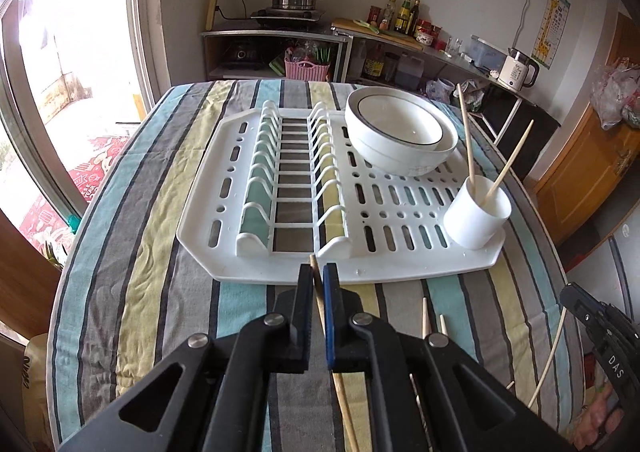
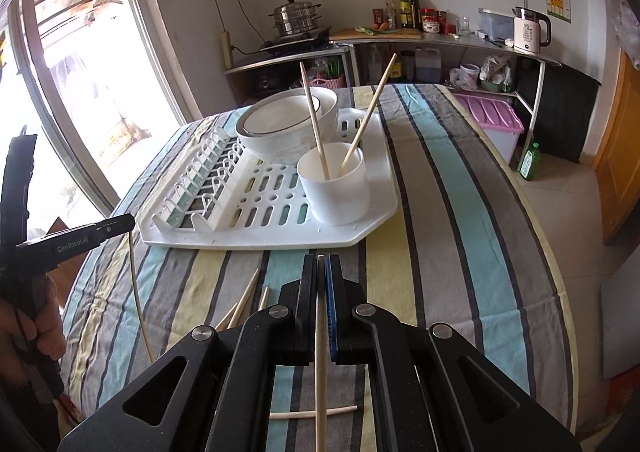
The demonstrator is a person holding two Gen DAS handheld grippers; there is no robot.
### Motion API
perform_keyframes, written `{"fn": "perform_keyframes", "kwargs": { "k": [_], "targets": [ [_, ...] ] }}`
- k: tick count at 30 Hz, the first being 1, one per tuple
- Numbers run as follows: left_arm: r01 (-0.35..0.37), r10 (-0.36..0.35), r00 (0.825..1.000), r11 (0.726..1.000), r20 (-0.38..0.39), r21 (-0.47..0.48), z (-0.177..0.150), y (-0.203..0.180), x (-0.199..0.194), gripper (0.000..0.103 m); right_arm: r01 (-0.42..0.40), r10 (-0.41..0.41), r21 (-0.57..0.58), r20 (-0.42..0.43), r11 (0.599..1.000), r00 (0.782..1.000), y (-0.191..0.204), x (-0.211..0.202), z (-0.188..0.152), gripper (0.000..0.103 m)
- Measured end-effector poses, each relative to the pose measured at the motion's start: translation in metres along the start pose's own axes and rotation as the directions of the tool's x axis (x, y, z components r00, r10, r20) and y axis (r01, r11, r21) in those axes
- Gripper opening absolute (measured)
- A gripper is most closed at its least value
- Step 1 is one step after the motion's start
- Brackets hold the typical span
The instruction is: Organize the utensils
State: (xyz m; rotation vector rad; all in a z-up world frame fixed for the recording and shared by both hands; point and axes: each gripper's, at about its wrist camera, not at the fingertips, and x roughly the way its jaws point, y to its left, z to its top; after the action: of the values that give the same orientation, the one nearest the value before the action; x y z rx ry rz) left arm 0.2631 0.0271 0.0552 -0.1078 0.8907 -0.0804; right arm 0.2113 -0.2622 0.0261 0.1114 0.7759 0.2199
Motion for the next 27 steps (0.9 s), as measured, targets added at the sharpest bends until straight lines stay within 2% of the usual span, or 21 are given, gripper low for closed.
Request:
{"fn": "perform_keyframes", "kwargs": {
  "k": [12, 27],
  "targets": [
    [0.068, -0.074, 0.99, 0.996, 0.119, 0.054, -0.005, -0.009, -0.048, 0.004, -0.028, 0.032, -0.034, 0.132, 0.999, 0.991, 0.006, -0.04, -0.001, 0.004],
    [0.129, -0.147, 0.964, 0.987, 0.224, 0.091, -0.053, 0.001, -0.114, 0.004, -0.037, 0.052, -0.078, 0.205, 0.996, 0.977, 0.009, -0.085, -0.025, 0.004]
  ]
}}
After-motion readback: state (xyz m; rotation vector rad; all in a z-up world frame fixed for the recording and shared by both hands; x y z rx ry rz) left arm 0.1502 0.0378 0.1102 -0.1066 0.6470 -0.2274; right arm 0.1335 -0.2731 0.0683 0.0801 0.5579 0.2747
